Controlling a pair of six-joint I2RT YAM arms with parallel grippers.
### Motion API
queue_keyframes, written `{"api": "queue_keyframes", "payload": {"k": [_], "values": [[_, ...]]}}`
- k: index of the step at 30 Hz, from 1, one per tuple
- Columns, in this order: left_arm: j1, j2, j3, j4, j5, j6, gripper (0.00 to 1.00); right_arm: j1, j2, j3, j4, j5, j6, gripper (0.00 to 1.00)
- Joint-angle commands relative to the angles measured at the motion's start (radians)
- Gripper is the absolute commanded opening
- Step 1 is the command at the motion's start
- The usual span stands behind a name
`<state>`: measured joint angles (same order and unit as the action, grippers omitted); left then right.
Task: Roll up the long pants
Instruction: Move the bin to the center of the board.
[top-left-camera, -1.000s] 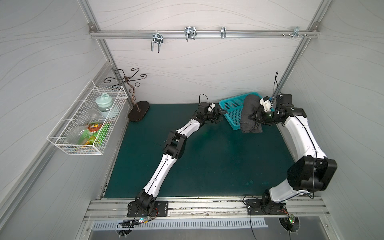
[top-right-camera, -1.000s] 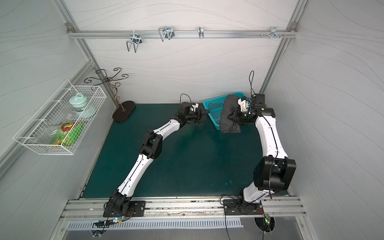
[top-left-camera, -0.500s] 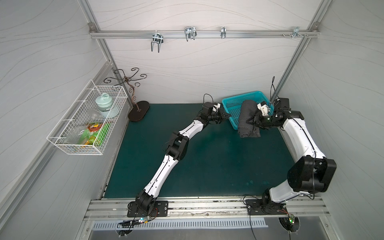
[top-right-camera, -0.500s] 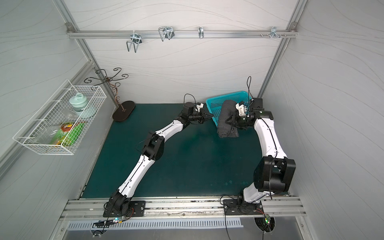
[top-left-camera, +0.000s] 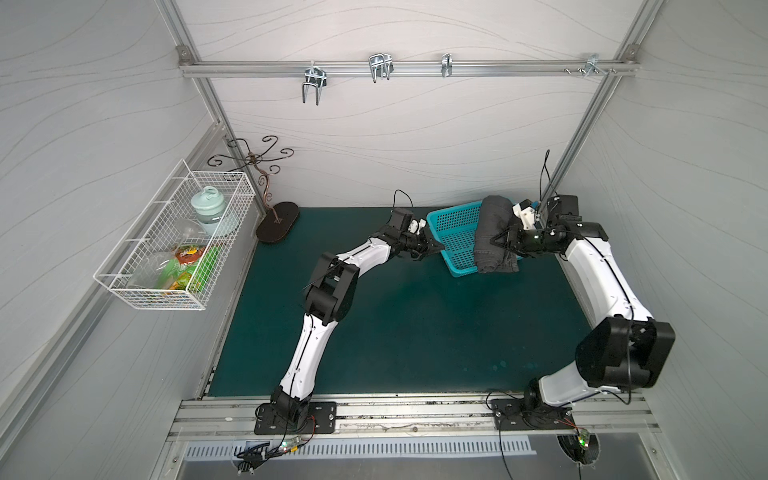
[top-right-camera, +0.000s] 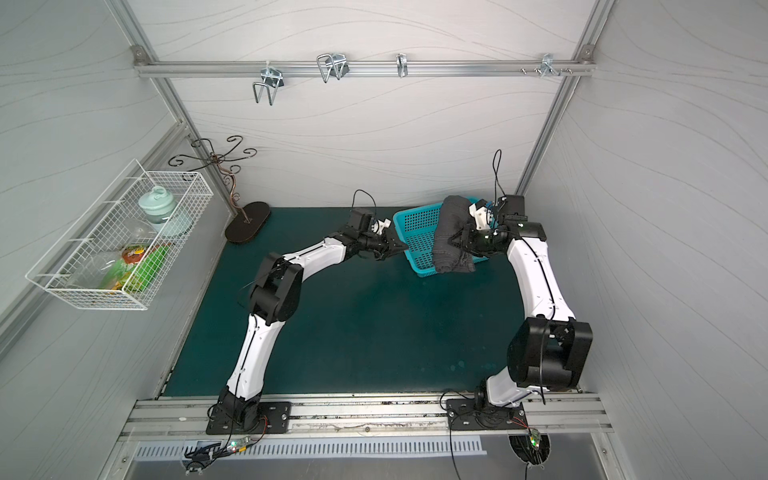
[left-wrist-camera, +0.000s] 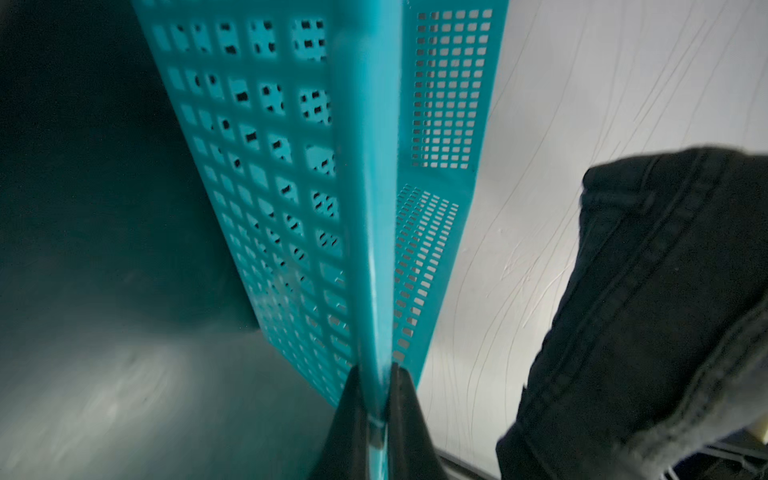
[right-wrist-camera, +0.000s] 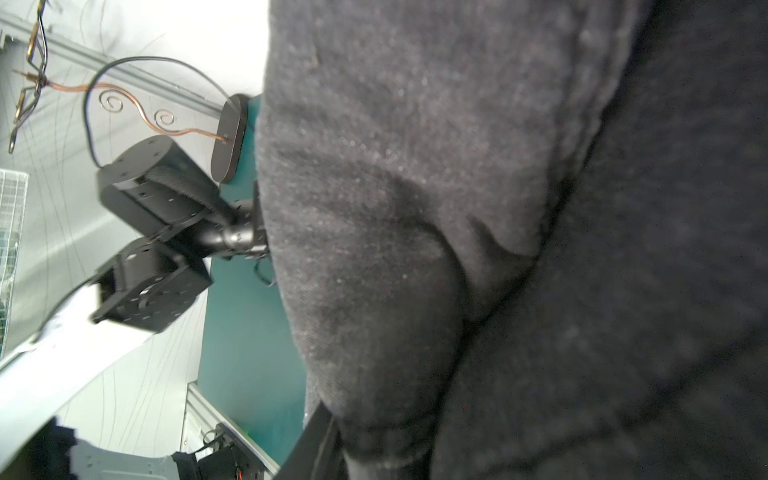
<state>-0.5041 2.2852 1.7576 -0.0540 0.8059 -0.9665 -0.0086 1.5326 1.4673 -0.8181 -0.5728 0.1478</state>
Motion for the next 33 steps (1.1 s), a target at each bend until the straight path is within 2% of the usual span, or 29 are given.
{"api": "queue_keyframes", "payload": {"k": [1, 5, 13, 21, 33], "values": [[0.021, -0.088, -0.150, -0.198, 0.011, 0.191, 0.00, 0.076, 0.024, 0.052, 0.040, -0.029, -0.046, 0.00], [0.047, -0.161, -0.264, -0.246, -0.024, 0.247, 0.00, 0.158, 0.088, 0.067, 0.011, 0.020, -0.067, 0.00], [0.069, -0.253, -0.320, -0.435, -0.145, 0.402, 0.00, 0.301, 0.200, 0.061, -0.009, 0.108, -0.065, 0.00], [0.072, -0.281, -0.367, -0.416, -0.165, 0.405, 0.00, 0.357, 0.295, 0.032, 0.042, 0.130, -0.027, 0.00], [0.073, -0.266, -0.353, -0.429, -0.172, 0.416, 0.00, 0.434, 0.470, 0.060, 0.109, 0.128, 0.013, 0.00]]}}
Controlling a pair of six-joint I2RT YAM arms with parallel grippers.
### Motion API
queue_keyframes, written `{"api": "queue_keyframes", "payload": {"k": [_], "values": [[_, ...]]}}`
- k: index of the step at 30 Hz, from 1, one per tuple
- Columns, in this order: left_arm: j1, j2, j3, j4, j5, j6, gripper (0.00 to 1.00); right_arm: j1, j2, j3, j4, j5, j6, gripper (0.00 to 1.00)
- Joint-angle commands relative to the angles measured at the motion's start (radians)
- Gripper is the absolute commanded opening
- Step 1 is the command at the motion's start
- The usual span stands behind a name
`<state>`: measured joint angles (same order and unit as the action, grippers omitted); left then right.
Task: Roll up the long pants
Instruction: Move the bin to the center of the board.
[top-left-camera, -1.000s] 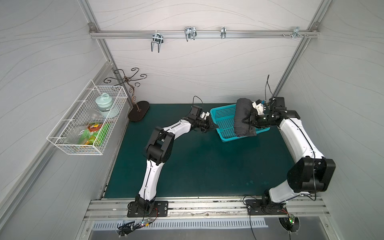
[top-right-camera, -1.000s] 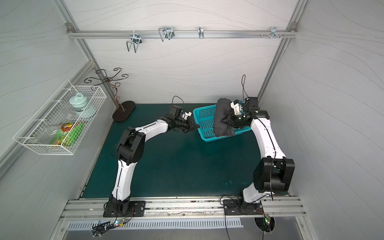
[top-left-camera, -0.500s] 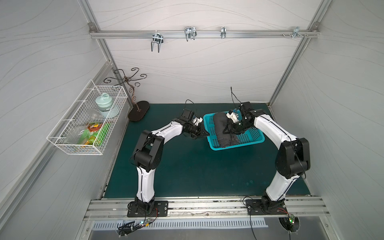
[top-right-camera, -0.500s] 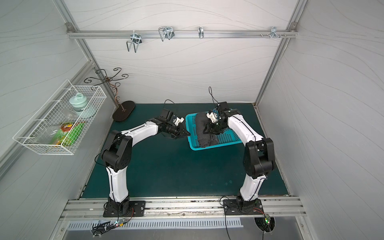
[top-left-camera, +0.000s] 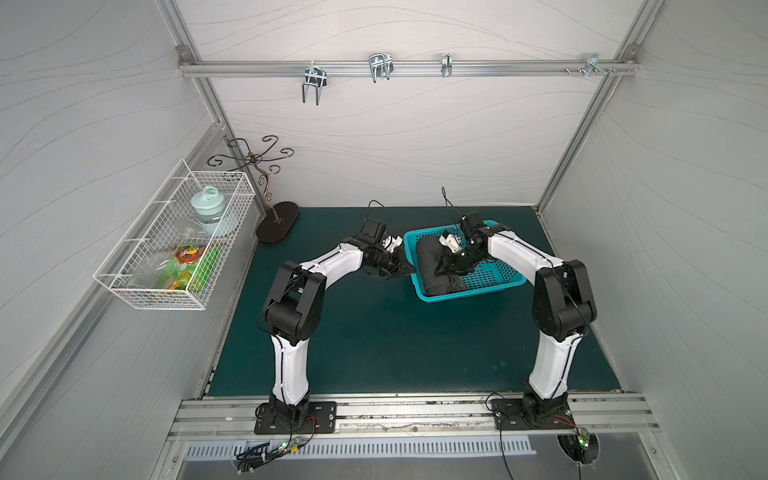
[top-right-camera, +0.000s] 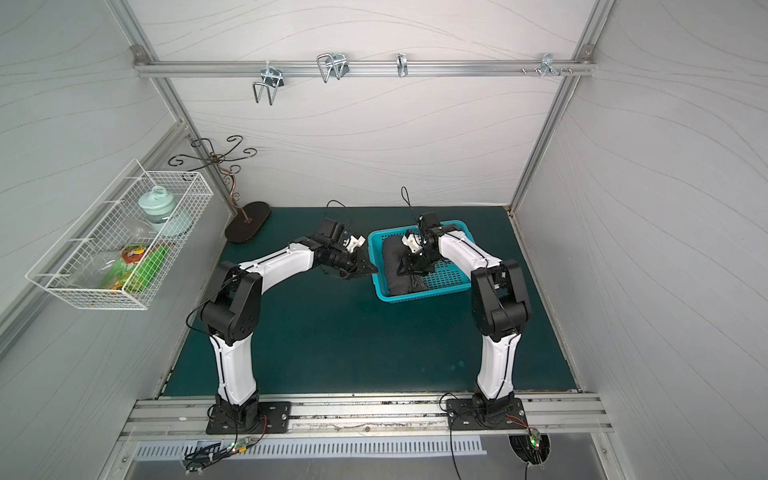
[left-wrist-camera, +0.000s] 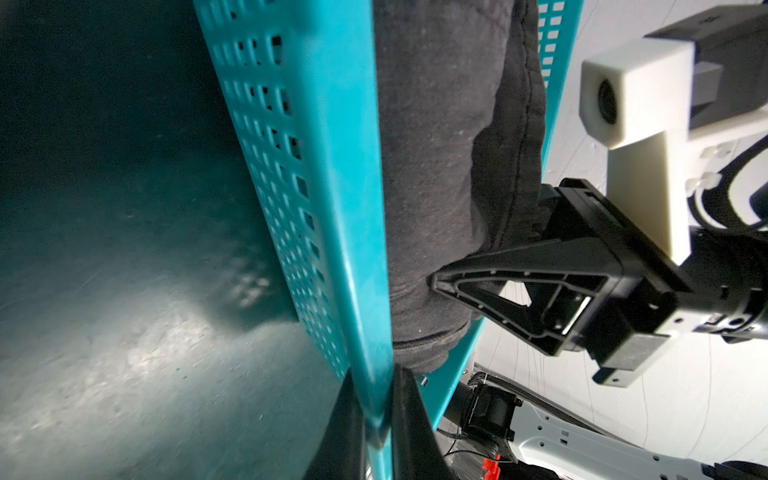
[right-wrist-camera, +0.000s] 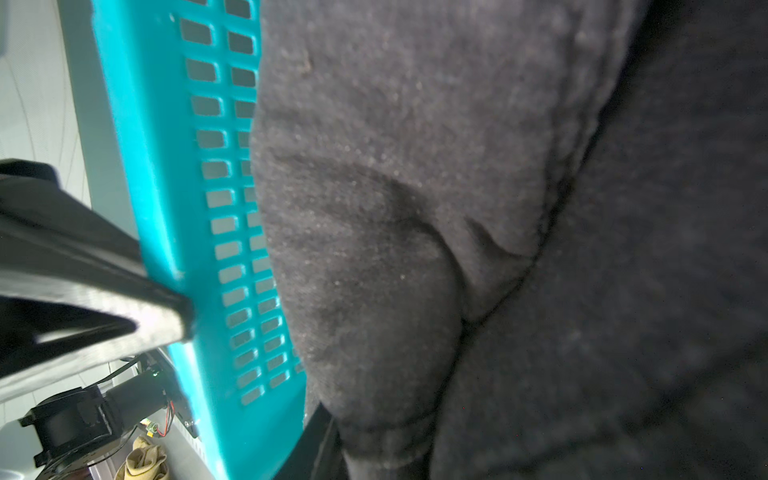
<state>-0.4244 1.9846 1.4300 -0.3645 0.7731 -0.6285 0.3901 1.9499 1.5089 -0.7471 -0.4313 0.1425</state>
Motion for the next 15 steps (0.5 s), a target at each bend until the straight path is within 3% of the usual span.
{"api": "queue_keyframes", "payload": {"k": [1, 10, 11, 15], "values": [[-0.007, 0.036, -0.024, -0.117, -0.140, 0.078, 0.00, 0.045, 0.066, 0.023, 0.045, -0.012, 0.024, 0.00], [-0.007, 0.070, 0.007, -0.146, -0.141, 0.096, 0.00, 0.092, 0.153, 0.073, 0.038, -0.024, 0.034, 0.00], [-0.007, 0.072, 0.011, -0.149, -0.141, 0.098, 0.00, 0.092, 0.157, 0.071, 0.037, -0.021, 0.035, 0.04], [-0.007, 0.093, 0.035, -0.165, -0.143, 0.102, 0.00, 0.092, 0.150, 0.067, 0.035, -0.012, 0.029, 0.85]]}}
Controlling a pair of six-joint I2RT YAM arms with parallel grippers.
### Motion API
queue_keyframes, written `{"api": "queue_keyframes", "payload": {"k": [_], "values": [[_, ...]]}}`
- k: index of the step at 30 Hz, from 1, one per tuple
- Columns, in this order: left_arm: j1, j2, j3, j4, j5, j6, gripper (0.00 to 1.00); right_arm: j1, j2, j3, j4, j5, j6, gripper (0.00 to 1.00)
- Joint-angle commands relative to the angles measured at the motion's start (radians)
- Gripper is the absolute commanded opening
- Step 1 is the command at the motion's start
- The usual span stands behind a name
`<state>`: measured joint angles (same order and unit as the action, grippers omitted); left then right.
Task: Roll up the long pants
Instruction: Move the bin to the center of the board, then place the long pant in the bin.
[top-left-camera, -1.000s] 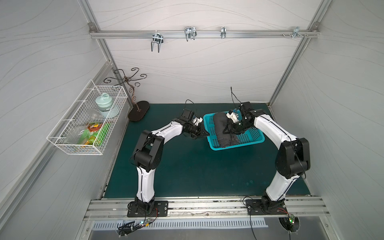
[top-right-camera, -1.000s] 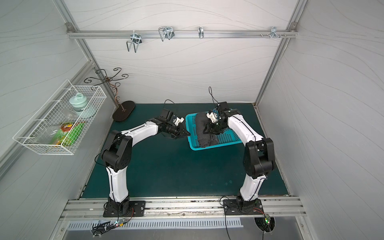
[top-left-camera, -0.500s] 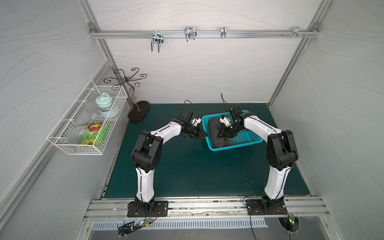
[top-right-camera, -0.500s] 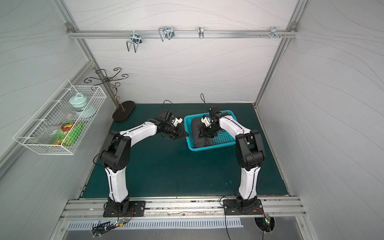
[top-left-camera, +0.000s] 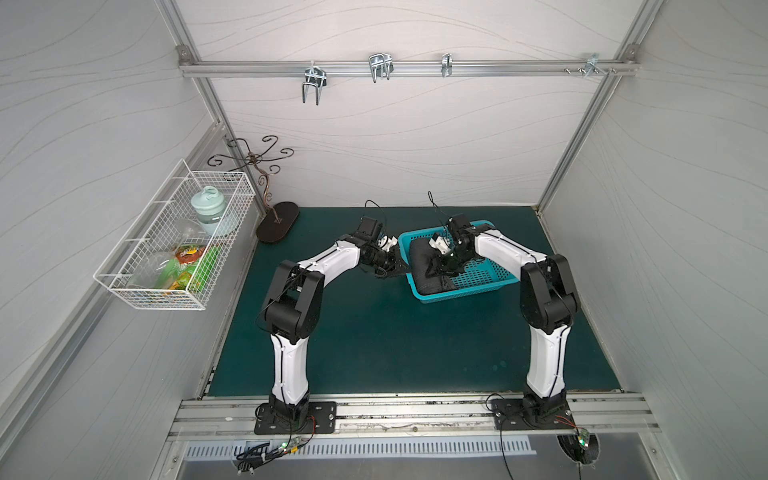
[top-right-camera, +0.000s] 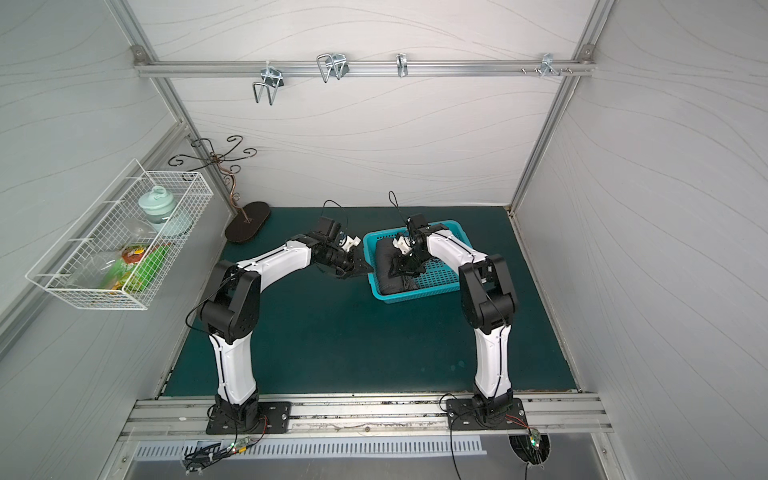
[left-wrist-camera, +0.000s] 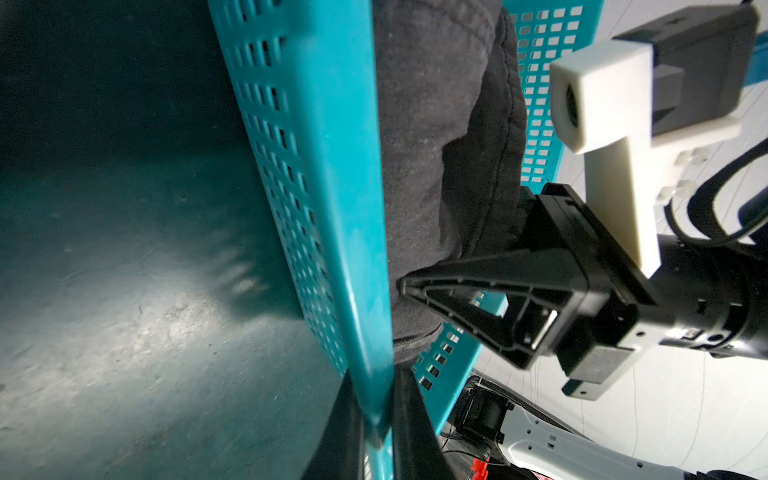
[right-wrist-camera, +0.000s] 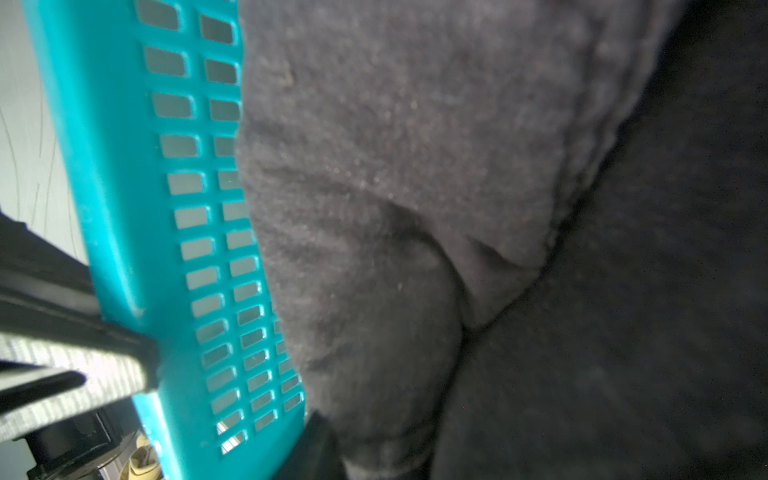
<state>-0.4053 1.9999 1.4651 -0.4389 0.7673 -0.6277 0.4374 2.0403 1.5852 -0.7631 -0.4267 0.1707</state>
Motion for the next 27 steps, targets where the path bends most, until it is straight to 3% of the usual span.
{"api": "queue_keyframes", "payload": {"k": [1, 8, 16, 27], "values": [[-0.026, 0.084, 0.005, -0.092, -0.137, 0.103, 0.00, 0.044, 0.054, -0.013, 0.054, -0.010, -0.001, 0.98], [-0.025, 0.104, 0.024, -0.111, -0.147, 0.114, 0.00, 0.044, 0.021, 0.004, 0.026, 0.088, -0.018, 0.99], [-0.024, 0.118, 0.058, -0.160, -0.174, 0.144, 0.00, 0.039, -0.042, 0.050, -0.067, 0.346, -0.060, 0.99], [-0.023, 0.142, 0.083, -0.191, -0.181, 0.166, 0.00, 0.000, -0.083, 0.076, -0.117, 0.310, -0.075, 0.99]]}}
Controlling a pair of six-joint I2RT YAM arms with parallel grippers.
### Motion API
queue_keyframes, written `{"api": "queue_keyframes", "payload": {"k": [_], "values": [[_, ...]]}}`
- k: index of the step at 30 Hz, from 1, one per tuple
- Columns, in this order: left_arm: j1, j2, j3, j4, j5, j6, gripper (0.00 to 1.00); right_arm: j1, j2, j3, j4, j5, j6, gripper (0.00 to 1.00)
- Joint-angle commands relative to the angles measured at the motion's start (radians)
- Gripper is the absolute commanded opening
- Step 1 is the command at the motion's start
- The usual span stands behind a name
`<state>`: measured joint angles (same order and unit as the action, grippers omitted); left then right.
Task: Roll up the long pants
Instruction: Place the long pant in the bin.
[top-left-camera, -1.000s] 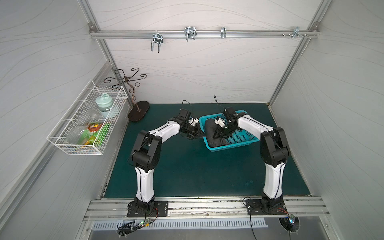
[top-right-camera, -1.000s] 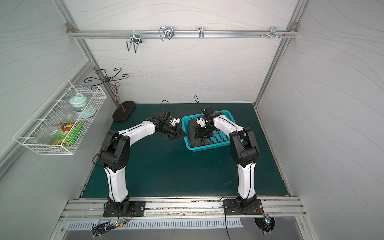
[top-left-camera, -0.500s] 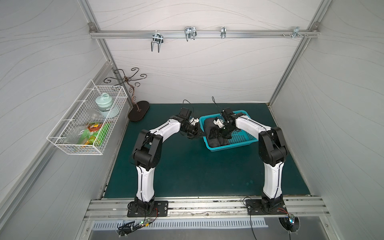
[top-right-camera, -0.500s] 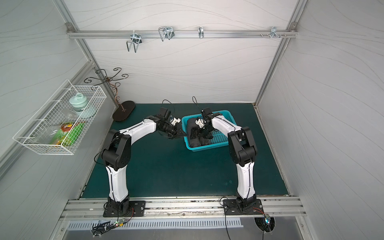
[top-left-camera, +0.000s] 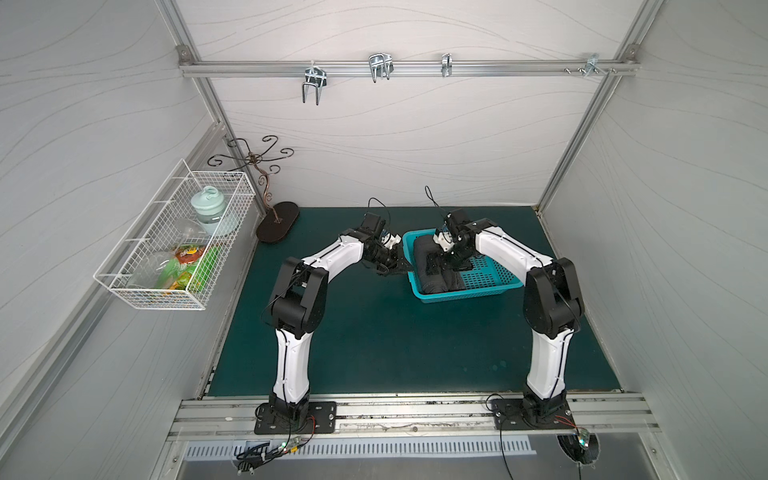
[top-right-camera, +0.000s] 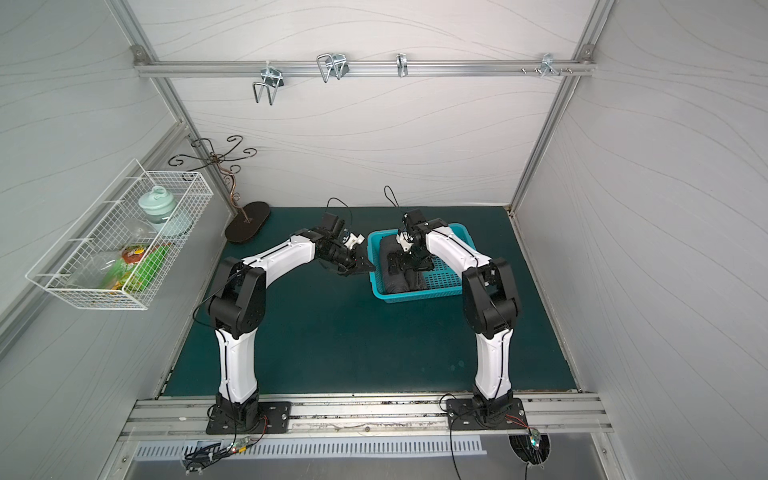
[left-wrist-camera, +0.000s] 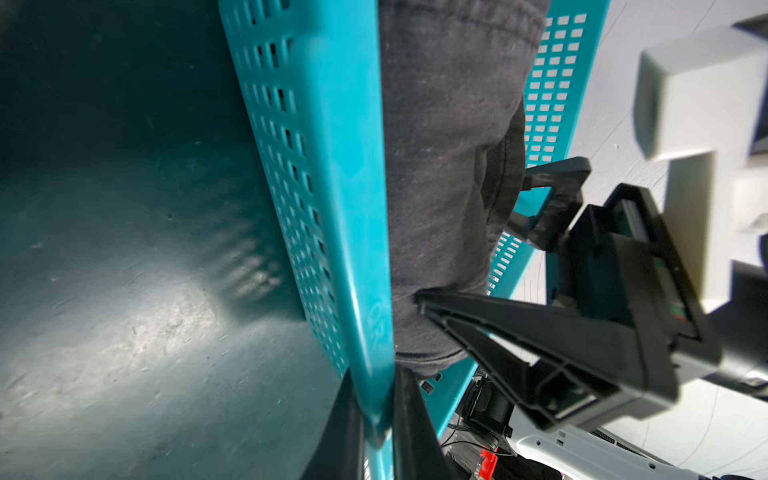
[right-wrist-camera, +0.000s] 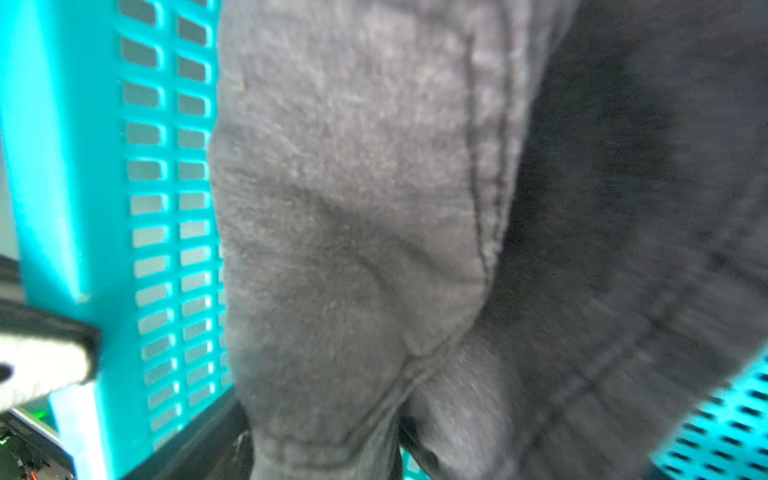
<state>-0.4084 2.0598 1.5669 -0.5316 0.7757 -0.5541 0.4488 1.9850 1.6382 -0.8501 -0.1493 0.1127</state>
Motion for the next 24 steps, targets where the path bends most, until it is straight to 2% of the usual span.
{"api": "queue_keyframes", "payload": {"k": [1, 10, 18, 24], "values": [[-0.020, 0.081, -0.018, -0.101, -0.191, 0.094, 0.00, -0.011, -0.024, 0.020, -0.031, 0.046, -0.012, 0.99], [-0.018, 0.081, -0.017, -0.116, -0.207, 0.100, 0.00, -0.021, -0.092, 0.017, -0.016, 0.158, 0.009, 0.99], [-0.017, 0.103, 0.012, -0.128, -0.209, 0.108, 0.00, -0.051, -0.141, 0.062, -0.075, 0.163, -0.020, 0.99], [-0.015, 0.098, 0.018, -0.131, -0.236, 0.108, 0.00, -0.062, -0.199, 0.044, -0.065, 0.242, -0.004, 0.99]]}}
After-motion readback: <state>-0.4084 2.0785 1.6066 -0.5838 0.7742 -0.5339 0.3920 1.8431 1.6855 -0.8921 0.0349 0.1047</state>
